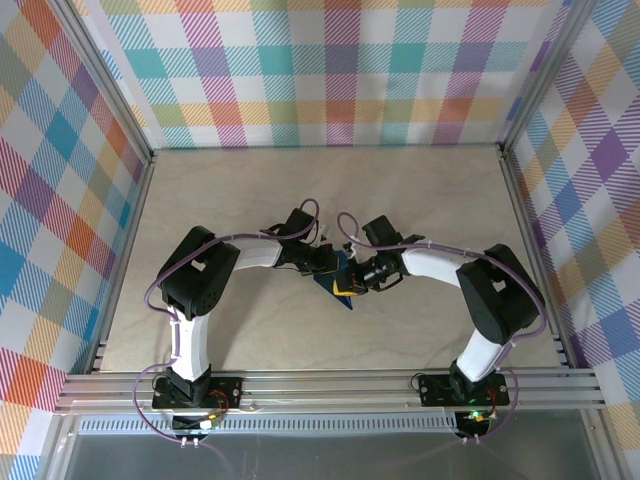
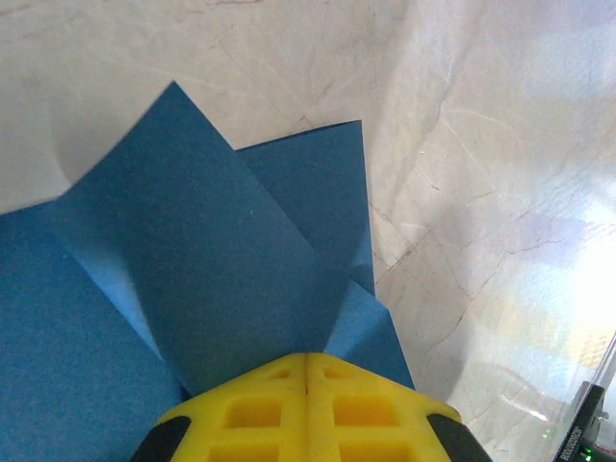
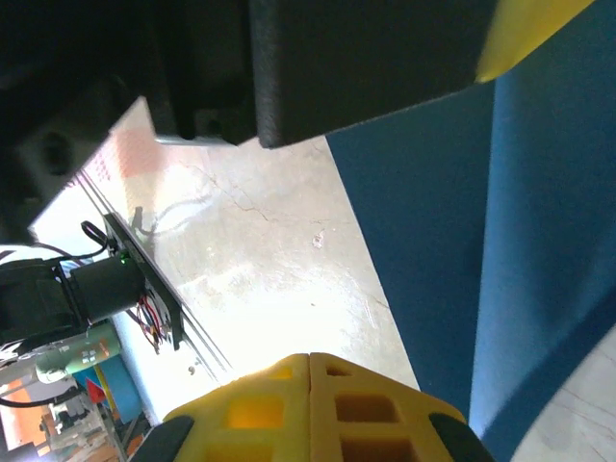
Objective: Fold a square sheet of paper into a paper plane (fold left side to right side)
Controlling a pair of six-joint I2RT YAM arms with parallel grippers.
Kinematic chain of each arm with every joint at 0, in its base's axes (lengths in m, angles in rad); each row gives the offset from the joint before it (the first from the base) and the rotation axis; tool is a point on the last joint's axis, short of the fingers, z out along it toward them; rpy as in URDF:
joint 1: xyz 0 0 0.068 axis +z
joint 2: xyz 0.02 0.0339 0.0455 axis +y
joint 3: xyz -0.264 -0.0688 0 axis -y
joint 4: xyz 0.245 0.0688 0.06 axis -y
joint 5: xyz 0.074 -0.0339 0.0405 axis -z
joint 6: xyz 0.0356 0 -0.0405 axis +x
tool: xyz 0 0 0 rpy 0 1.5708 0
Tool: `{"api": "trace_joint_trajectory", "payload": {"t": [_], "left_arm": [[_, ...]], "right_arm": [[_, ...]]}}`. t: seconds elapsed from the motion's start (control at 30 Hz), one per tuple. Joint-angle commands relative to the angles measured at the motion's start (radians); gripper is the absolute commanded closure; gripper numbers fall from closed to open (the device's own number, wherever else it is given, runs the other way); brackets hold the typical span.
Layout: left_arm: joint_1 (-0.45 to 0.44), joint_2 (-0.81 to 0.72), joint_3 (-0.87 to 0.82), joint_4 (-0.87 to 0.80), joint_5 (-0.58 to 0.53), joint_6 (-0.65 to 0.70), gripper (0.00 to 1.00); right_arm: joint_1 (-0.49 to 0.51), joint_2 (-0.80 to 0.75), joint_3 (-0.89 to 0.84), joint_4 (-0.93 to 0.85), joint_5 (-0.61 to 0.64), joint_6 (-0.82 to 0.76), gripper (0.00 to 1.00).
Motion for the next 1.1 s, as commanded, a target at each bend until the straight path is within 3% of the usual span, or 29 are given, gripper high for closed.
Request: {"api": "trace_joint_trajectory", "payload": {"t": [0.0,1.07], "left_arm": [[0.002,0.025,-0.034,-0.115,-0.073,0.001,1.0],[0.002,0.026,-0.026,-0.127,-0.079,0.004,1.0]], "right_arm": [[-0.001,0.023,-0.022,0.023,-0.008,0.013,1.0],[0.012,0.051,-0.121,0.029,0.063,0.005,1.0]]}}
